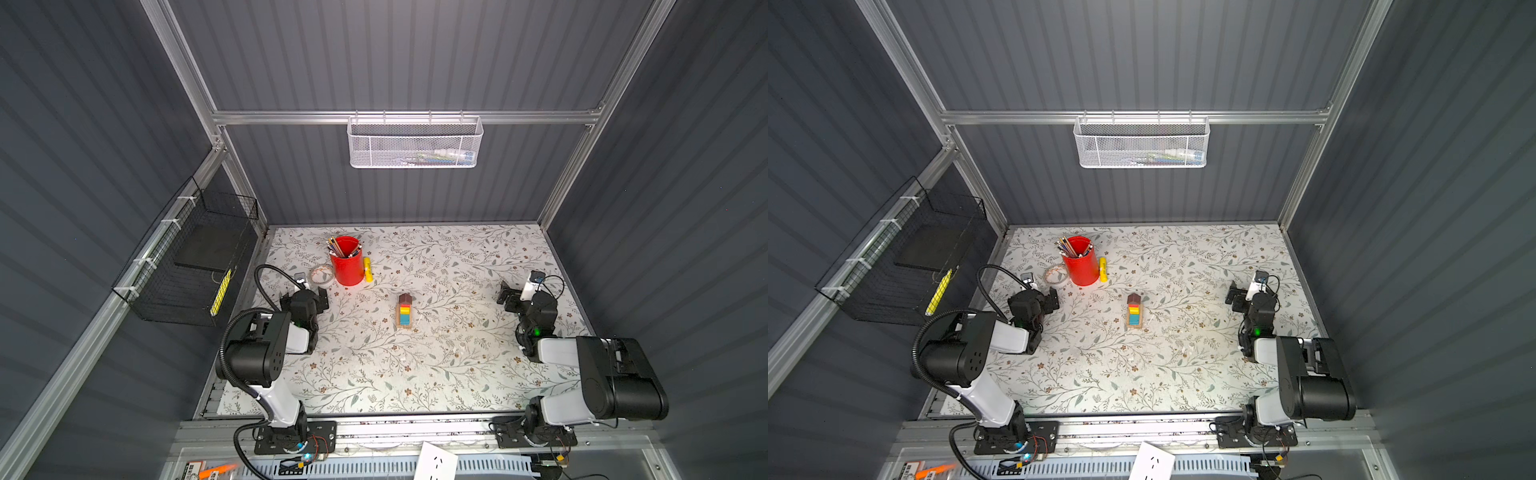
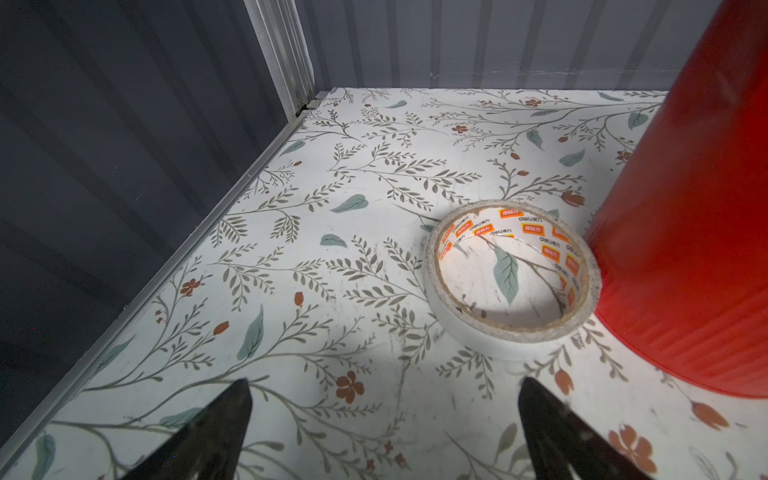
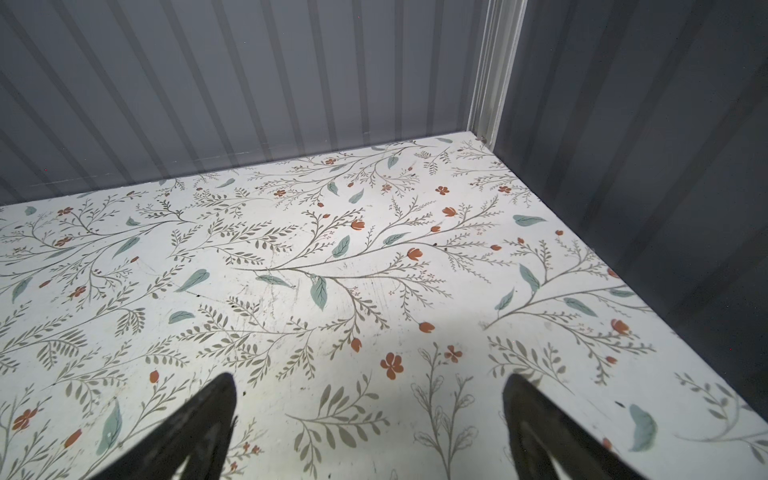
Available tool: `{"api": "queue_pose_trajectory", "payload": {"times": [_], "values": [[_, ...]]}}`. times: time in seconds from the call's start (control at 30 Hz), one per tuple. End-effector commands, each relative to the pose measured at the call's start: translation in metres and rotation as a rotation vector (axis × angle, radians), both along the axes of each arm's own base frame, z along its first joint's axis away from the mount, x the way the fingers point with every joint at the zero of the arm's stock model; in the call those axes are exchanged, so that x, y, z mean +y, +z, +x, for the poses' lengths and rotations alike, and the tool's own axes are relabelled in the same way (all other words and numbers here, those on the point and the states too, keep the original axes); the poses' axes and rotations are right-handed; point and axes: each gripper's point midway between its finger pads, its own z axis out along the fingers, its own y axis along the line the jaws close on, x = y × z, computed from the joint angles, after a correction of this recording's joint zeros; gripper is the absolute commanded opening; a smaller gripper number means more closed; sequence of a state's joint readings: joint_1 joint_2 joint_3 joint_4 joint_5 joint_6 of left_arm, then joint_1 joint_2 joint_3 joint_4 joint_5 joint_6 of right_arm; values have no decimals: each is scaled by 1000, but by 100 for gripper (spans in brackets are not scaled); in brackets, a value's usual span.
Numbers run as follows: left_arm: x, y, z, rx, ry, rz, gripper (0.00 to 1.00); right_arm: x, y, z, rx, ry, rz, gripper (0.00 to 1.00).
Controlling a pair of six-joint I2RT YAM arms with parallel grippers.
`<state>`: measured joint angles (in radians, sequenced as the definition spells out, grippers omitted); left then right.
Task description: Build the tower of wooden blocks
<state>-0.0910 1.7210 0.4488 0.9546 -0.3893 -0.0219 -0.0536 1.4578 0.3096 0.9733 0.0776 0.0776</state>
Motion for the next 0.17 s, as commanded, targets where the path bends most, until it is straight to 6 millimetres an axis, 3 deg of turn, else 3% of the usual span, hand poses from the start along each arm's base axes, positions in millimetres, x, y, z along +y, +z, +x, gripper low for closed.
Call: {"api": "queue_pose_trajectory", "payload": {"times": [0.0,0.13], "values": [[-7,1,3,5,-33,-12,100,0,8,3,-26,4,-7,99],[-7,1,2,0,-34,-12,100,-1,8,3,-26,3,-7,99]]}}
